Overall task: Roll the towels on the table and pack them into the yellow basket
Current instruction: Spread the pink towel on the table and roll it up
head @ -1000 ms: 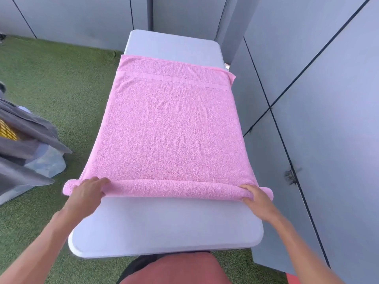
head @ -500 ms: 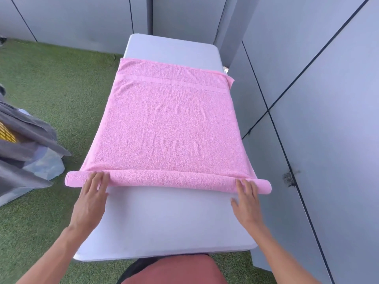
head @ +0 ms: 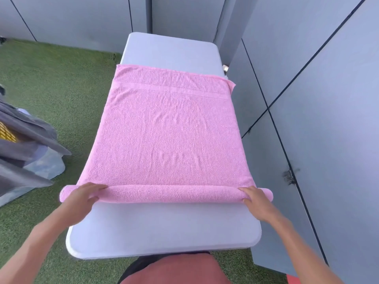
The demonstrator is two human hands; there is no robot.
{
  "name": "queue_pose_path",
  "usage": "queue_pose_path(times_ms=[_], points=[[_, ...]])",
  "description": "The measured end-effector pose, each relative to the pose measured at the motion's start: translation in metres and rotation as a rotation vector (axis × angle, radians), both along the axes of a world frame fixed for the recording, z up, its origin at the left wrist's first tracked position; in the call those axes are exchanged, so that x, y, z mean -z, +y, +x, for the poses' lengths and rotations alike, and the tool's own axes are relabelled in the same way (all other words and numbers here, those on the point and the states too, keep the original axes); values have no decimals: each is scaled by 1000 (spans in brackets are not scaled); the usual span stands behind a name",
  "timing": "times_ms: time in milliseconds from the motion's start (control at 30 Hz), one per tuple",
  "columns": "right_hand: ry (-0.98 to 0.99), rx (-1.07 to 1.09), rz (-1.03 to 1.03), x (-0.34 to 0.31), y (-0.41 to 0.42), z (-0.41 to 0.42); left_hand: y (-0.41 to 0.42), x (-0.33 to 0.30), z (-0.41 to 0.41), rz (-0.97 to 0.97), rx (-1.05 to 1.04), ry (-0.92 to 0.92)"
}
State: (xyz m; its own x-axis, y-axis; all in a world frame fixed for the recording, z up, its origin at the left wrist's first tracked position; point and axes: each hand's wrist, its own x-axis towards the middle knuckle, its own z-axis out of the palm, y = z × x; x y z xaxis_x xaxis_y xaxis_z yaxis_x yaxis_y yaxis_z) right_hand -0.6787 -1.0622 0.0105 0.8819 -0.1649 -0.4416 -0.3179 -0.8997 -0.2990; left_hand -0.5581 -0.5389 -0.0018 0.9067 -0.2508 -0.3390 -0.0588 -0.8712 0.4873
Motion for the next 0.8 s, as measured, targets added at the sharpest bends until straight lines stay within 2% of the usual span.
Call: queue_pose_path(times_ms=[100,167,233,300,333,400,533,667,800], points=[[-38,270,235,-10,3,17,-5,-12,14,-62,-78,-49],[-266,401,263,-9,14,23,-17,-13,15,-46,-152,-202],[-483,330,93,-2,26,19,-26,-9,6,102,-80,-441],[-496,234,-206,11,38,3,-30,0,-10,203,-37,-555],[-476,204,-329,16,44,-5,-31,7,-20,220,-31,-549],[-427,136,-423,24,50,-15,-34,24,-34,234,18,-462],[-333,76,-347,32,41,11,-37,37,-16,214,68,-343],[-289,71,-245,26,29,31,-41,17,18,212,82,-381],[-240,46,-215,19,31,14,-29,18,8,167,89,-365]])
